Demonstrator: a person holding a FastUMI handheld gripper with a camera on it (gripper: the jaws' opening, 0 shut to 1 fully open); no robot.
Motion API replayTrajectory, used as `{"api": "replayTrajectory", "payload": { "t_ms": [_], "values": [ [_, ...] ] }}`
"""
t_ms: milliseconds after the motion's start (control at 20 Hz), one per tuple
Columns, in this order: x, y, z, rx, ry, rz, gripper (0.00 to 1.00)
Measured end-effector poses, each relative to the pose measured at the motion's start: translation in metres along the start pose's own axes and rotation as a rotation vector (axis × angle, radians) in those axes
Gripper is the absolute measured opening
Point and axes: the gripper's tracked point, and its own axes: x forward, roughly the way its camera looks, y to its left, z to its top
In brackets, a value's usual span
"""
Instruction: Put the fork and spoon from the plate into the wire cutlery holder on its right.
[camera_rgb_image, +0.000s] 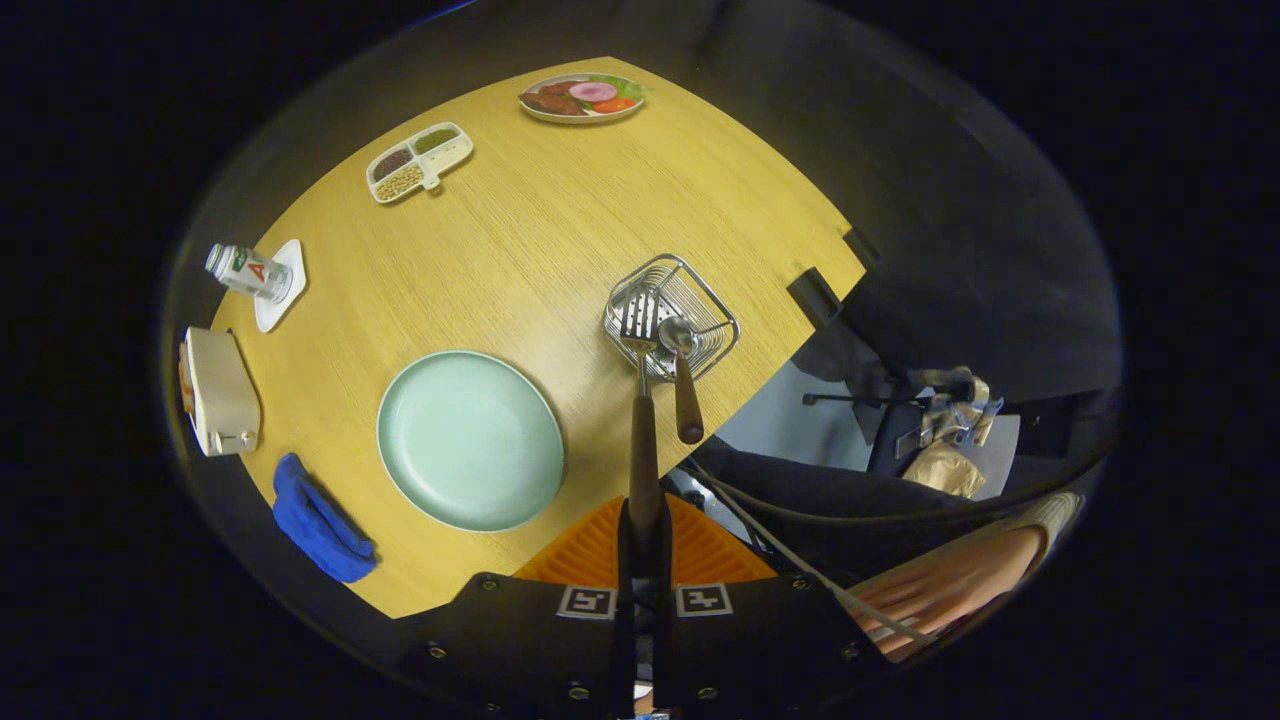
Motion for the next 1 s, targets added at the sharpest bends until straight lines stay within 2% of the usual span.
{"api": "replayTrajectory", "payload": {
  "t_ms": [300, 450, 700, 750, 800, 900, 950, 1000],
  "values": [
    [0.001, 0.008, 0.021, 0.1, 0.182, 0.051, 0.07],
    [0.002, 0.007, 0.028, 0.102, 0.282, 0.054, 0.07],
    [0.012, 0.017, 0.045, 0.122, 0.34, 0.143, 0.08],
    [0.013, 0.016, 0.043, 0.124, 0.357, 0.146, 0.14],
    [0.012, 0.014, 0.042, 0.13, 0.364, 0.151, 0.14],
    [0.008, 0.019, 0.041, 0.155, 0.355, 0.166, 0.41],
    [0.006, 0.021, 0.041, 0.166, 0.344, 0.177, 0.47],
    [0.002, 0.024, 0.043, 0.176, 0.324, 0.195, 0.47]
  ]
}}
